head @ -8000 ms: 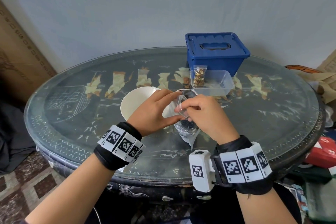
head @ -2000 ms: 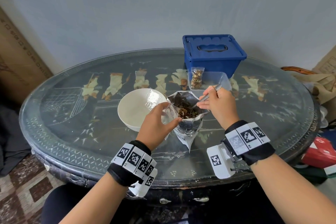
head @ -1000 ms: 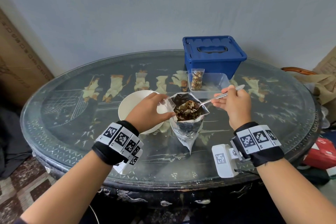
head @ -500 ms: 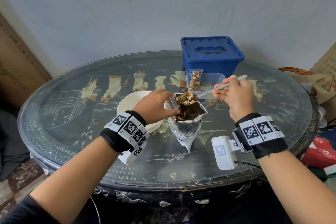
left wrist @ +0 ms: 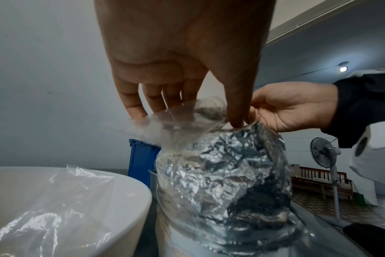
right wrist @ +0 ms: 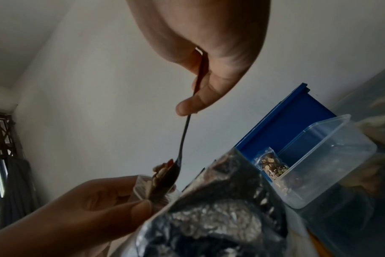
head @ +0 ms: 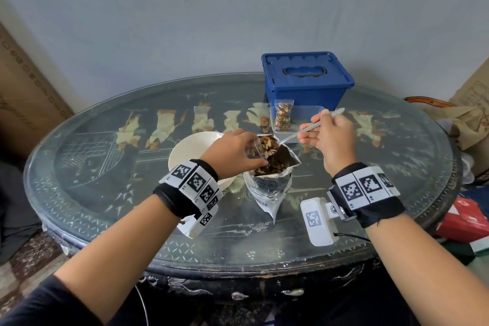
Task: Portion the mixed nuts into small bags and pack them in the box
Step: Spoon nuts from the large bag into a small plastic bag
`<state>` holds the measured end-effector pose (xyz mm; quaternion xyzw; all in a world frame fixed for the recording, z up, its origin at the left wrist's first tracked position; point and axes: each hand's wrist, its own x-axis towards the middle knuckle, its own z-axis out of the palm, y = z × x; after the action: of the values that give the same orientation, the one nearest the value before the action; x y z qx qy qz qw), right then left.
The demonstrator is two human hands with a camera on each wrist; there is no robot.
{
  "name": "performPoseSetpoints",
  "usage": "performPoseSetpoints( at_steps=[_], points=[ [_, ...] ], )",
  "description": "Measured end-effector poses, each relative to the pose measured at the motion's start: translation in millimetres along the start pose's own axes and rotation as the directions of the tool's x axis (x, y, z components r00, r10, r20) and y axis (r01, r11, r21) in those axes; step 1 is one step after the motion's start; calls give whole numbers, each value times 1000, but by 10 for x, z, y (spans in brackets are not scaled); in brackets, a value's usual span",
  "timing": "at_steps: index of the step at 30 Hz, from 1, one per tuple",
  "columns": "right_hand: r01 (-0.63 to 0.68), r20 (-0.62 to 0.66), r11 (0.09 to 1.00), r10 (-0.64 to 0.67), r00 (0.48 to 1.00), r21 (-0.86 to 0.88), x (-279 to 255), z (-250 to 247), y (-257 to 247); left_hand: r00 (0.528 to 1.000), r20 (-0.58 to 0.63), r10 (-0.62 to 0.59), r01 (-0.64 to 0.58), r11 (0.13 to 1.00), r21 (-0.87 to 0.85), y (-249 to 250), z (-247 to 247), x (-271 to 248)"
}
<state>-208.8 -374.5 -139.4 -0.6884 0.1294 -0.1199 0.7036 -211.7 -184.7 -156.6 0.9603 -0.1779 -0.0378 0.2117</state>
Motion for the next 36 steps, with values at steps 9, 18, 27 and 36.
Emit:
performPoseSetpoints(
  at_steps=[9, 18, 27, 36],
  points=[
    [17, 69, 1000, -16, 997, -21, -35, 59, 19, 1000, 18, -3, 3, 1000, 3, 69, 53, 51],
    [26, 84, 999, -24, 996, -25, -41, 97, 23, 995, 100, -14, 10, 999, 40, 89, 74, 85],
    [224, 182, 968, -202, 962, -109, -82, 137, -84, 999, 21, -35, 36, 998, -54, 100, 28, 100],
    [528, 406, 844, -452, 794, -93, -143, 198, -347, 940, -310, -142, -3, 906, -422, -62, 109, -78]
  ],
)
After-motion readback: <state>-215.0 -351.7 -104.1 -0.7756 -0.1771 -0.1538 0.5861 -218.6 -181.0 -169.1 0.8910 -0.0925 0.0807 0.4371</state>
